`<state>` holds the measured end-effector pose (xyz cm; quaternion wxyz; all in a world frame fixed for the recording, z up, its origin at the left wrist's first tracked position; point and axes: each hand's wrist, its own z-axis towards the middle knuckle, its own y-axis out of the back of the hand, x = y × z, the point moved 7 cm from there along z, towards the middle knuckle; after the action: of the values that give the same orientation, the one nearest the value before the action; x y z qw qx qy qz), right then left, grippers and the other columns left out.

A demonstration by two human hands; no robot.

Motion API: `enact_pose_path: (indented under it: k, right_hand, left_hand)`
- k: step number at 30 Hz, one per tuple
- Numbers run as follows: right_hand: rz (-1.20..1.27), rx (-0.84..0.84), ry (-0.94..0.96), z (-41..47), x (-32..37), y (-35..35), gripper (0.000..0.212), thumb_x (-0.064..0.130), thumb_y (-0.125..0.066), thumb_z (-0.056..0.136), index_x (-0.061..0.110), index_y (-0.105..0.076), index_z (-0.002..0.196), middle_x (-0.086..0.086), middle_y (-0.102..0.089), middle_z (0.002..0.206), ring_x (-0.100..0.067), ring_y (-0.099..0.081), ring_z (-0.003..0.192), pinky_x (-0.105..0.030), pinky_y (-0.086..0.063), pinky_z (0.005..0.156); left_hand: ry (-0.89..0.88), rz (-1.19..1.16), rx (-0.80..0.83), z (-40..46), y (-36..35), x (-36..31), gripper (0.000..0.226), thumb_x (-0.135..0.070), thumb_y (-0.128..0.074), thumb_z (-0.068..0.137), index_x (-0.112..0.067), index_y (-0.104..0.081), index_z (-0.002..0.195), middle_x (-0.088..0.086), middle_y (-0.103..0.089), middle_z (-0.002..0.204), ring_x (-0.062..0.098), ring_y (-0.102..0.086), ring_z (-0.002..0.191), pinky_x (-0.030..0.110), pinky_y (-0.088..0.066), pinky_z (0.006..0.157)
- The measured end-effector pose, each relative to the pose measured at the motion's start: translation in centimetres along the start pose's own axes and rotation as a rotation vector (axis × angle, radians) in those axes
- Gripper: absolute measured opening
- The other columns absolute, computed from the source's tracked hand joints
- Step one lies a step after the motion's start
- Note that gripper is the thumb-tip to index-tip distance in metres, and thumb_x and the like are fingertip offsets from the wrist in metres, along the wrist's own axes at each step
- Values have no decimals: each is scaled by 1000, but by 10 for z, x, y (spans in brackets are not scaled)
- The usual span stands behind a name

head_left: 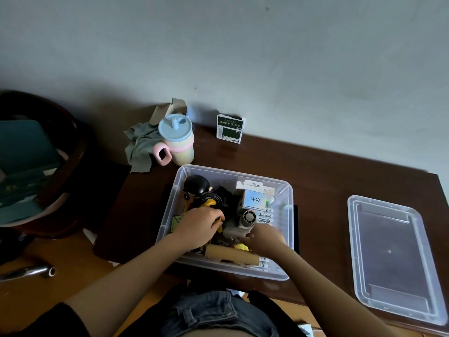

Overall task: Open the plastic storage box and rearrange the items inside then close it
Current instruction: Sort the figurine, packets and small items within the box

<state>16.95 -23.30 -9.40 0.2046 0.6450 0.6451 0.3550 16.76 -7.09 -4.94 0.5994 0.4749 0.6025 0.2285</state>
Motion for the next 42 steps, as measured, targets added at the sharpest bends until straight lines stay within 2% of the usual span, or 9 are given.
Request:
enact_pose_path:
  k: [6, 10, 12, 17, 22, 25, 29, 34, 42]
  right_hand:
    - [-7, -61, -80, -7, -8, 11, 45, 45, -48, 88, 15, -37, 56, 2, -41, 59, -18, -46, 61, -22, -28, 45]
    - [-107, -67, -121, -9, -4, 22, 28, 36, -51, 87, 16, -45, 68, 2, -54, 77, -19, -58, 81, -23, -36, 56]
    - [-138, -90, -118, -9, 1, 26, 23, 31, -52, 86, 16, -45, 70, -1, -59, 85, -19, -56, 80, -24, -37, 59]
    - [-34, -52, -88, -7, 4, 20, 36, 33, -48, 86, 16, -33, 57, 1, -38, 59, -18, -42, 59, -22, -26, 46]
    - [68, 91, 19, -14, 3, 11, 41, 48, -61, 82, 10, -56, 69, -8, -56, 71, -20, -48, 71, -27, -35, 58]
    - [144, 170, 111, -23, 7, 9, 56, 59, -56, 84, 3, -62, 88, -15, -65, 90, -20, -52, 76, -30, -36, 64]
    - [222, 188, 159, -30, 6, 12, 64, 58, -57, 84, 2, -60, 113, -14, -63, 116, -26, -59, 104, -35, -47, 83]
    - [286, 149, 131, -31, 0, 13, 57, 50, -68, 80, 8, -59, 116, -6, -61, 120, -20, -57, 106, -30, -46, 86]
    - [424, 113, 26, -29, -6, 7, 62, 43, -81, 67, 12, -54, 114, -3, -57, 116, -19, -57, 105, -35, -51, 89]
  left_hand:
    - [-17, 27, -46, 2, 1, -1, 25, -28, -51, 96, -21, -65, 116, -4, -68, 104, 12, -61, 92, 19, -39, 71]
    - [-33, 45, -3, 5, -2, -5, 27, -27, -49, 97, -21, -64, 118, -5, -66, 112, 13, -60, 101, 24, -46, 82]
    - [-33, 39, 34, 6, -5, -7, 27, -25, -49, 97, -20, -65, 118, -5, -65, 115, 13, -59, 104, 26, -48, 84]
    - [-17, 1, 163, 9, -17, -11, 26, -29, -52, 95, -23, -66, 115, -5, -63, 117, 13, -58, 105, 25, -46, 85]
    - [-28, 5, 234, 16, -27, -25, 28, -31, -54, 94, -23, -65, 118, -4, -66, 117, 14, -58, 110, 31, -41, 96]
    - [-12, 47, 325, 21, -36, -33, 31, -34, -57, 91, -20, -63, 119, 0, -67, 114, 22, -60, 105, 33, -43, 88]
    - [54, 97, 409, 26, -47, -36, 27, -32, -60, 88, -10, -64, 102, 7, -68, 95, 28, -63, 85, 39, -51, 75]
    - [190, -9, 427, 27, -62, -30, 32, -38, -65, 87, -10, -52, 82, 6, -59, 80, 22, -53, 67, 31, -37, 57]
    - [311, -208, 481, 26, -79, -15, 40, -44, -68, 83, -7, -61, 96, 10, -65, 91, 21, -56, 75, 34, -41, 66]
